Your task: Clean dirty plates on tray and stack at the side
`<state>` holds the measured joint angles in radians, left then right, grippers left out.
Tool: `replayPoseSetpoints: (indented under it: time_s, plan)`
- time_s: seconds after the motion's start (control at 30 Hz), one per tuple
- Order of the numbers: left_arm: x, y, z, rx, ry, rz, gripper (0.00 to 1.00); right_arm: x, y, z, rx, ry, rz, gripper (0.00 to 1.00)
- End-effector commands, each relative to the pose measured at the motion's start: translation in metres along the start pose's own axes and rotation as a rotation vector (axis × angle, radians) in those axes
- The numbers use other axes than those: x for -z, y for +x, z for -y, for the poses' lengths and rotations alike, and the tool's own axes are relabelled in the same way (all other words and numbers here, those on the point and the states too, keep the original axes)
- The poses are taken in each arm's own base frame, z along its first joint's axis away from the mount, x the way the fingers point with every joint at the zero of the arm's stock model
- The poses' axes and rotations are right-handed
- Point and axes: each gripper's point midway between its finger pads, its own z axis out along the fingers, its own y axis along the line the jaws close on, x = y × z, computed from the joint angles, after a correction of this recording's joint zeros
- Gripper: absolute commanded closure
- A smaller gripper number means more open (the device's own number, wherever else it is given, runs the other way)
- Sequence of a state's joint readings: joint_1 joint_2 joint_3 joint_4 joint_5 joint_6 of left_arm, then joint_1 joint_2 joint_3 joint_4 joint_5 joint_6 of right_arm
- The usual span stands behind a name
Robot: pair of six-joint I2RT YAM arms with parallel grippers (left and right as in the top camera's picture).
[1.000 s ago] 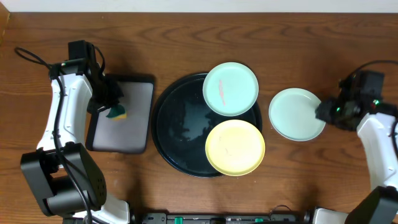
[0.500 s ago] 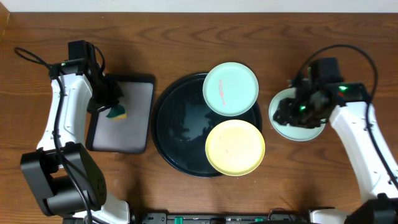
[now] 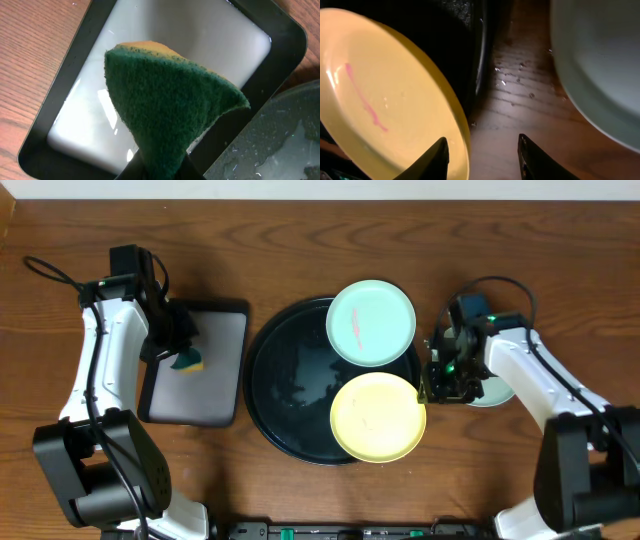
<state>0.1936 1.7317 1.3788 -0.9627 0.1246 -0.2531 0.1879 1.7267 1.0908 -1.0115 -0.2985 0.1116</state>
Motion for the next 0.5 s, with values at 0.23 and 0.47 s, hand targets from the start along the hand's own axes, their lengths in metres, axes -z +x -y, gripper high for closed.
replayPoseSetpoints:
  time_s: [0.23,0.47]
  plan:
    - [0.001,0.001,-0.001,-0.019,-0.002,0.002,0.93,-0.018,0.007,-0.020,0.095,-0.039,-0.059,0.77]
    - [0.001,0.001,-0.001,-0.019,-0.002,0.002,0.92,-0.019,0.006,-0.024,0.090,-0.038,-0.053,0.99]
